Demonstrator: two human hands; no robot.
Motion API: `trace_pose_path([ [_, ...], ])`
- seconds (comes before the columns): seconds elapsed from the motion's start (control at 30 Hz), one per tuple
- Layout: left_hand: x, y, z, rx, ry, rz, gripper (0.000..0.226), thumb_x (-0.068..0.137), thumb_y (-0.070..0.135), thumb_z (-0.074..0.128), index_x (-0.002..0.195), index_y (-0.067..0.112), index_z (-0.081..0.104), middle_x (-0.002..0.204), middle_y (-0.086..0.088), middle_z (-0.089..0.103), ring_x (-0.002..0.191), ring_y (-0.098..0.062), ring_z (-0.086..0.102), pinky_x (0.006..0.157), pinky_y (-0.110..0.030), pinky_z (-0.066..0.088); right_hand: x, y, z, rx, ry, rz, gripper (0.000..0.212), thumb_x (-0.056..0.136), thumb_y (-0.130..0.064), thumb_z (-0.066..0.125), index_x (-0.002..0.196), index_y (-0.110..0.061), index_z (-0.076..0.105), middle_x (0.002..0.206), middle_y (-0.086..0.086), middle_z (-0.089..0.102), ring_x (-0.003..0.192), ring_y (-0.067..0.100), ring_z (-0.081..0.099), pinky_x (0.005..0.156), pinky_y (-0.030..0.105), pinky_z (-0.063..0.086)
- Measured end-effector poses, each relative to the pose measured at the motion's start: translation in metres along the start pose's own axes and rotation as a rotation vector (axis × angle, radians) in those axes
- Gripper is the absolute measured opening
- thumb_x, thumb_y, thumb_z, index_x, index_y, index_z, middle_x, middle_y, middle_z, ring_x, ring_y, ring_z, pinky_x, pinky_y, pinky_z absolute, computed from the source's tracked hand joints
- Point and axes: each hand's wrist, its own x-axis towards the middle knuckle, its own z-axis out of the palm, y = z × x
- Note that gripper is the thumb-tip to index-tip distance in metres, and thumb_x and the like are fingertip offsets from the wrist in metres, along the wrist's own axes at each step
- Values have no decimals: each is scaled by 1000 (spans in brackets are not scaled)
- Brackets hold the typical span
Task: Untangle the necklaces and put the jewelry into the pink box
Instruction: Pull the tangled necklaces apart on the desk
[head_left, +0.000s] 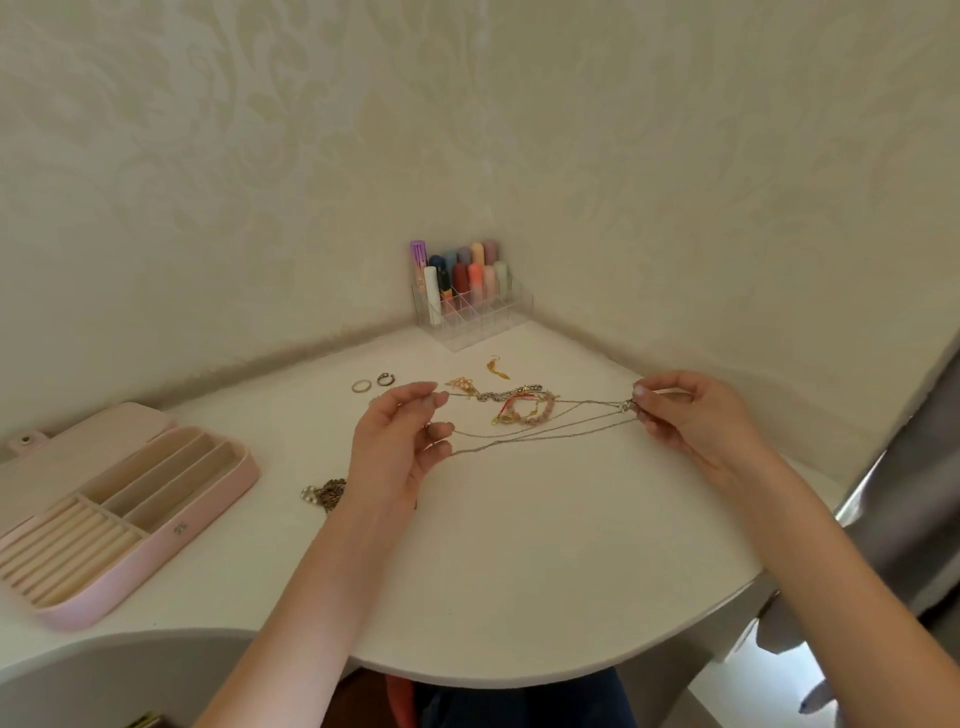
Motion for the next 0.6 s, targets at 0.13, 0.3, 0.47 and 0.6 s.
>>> trace_pose_path([
  [0.13, -1, -10, 10, 123, 68, 63, 16, 94, -6, 47, 97, 5, 58, 86, -9, 64, 53, -11, 64, 49, -22, 53, 3, 7, -1, -51, 82, -95, 10, 89, -1, 62, 88, -11, 58, 70, 11, 55, 52, 10, 60, 54, 18, 54],
  [0.3, 0, -21, 10, 297, 83, 112, 18, 93, -7, 46, 90, 7, 56, 83, -13, 62, 67, -17, 63, 50, -21, 52, 5, 6, 1, 252, 89, -52, 13, 94, 1, 51, 95, -12, 48, 75, 7, 51, 48, 10, 63, 49, 21, 54],
  [0.47, 2, -28, 6, 510, 85, 112, 15, 85, -5, 61, 96, 5, 59, 72, -8, 71, 63, -17, 68, 69, -25, 57, 9, 9, -5, 17, 221, -111, 16, 90, 2, 57, 99, -8, 48, 73, 10, 50, 38, 6, 53, 40, 18, 46],
  [0.6, -6, -28, 13, 867, 95, 295, 14, 80, 2, 66, 86, 14, 67, 67, 2, 71, 63, -4, 65, 62, -5, 44, 15, 18, -6, -537, 281, -319, 16, 88, 3, 56, 94, -11, 50, 76, 11, 57, 57, 18, 57, 51, 26, 41],
])
